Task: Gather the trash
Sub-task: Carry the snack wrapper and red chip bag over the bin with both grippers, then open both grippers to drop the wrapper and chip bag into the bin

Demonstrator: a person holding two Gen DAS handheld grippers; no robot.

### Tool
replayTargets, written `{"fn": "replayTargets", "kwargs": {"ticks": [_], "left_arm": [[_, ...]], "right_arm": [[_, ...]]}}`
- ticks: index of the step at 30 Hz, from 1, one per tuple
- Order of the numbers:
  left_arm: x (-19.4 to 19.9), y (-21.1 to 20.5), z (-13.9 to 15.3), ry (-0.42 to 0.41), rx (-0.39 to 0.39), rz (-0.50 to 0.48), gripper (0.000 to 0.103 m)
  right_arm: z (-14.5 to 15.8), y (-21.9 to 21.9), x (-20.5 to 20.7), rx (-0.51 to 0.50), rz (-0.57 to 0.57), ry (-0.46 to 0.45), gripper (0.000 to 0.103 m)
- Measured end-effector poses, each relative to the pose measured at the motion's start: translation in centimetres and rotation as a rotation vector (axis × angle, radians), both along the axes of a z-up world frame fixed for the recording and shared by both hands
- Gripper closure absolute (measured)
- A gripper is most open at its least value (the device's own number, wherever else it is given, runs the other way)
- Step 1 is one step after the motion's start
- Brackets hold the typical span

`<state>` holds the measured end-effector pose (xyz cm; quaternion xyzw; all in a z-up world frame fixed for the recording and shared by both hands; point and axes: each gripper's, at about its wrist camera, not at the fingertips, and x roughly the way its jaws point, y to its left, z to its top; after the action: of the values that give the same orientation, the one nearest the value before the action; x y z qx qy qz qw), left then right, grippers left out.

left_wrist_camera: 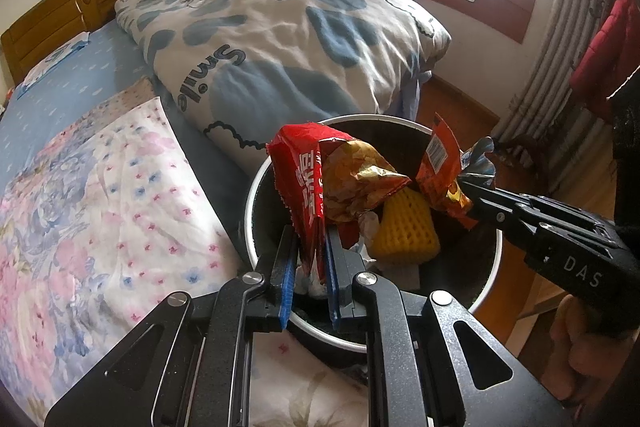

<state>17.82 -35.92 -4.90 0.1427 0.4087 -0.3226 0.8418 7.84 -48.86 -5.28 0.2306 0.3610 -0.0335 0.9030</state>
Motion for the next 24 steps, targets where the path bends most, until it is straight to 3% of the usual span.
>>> {"fn": "replayTargets", "kwargs": {"ticks": [13,14,17,18,19,21,24], "left_arm": [[-0.1,-0.5,-0.1,0.000,0.003,-0.006,0.087],[-0.2,-0.5,0.0,0.002,0.003,-0.006,0.082],[-0.3,-0.3,0.2,-0.014,0.002,0.004,0.055],[-0.4,-0.1,0.3,-0.023,-0.003,0.008,0.050],[-0.4,0.1,0.4,-0.028,-0.004,0.013,0.049],[-0.4,0.4,0.6,-0.026,-0.008,0.018,0.048],[-0.6,1.5,0.8,-0.023,-0.019,0.031,0.048]], "right_arm": [[-0.1,-0.3,0.0,0.007,0.003,0.013,0.088],[-0.1,-0.3,0.0,0.006,0.004,0.015,0.088],[-0.1,-0.3,0.2,0.006,0.006,0.028,0.085],[0.0,-0.3,0.2,0.003,0.003,0.033,0.077],[0.0,-0.3,0.1,0.003,0.001,0.036,0.068],[0.2,-0.3,0.0,0.003,0.000,0.031,0.062],[0.5,-0.2,-0.4,-0.002,-0.008,0.030,0.058]]}}
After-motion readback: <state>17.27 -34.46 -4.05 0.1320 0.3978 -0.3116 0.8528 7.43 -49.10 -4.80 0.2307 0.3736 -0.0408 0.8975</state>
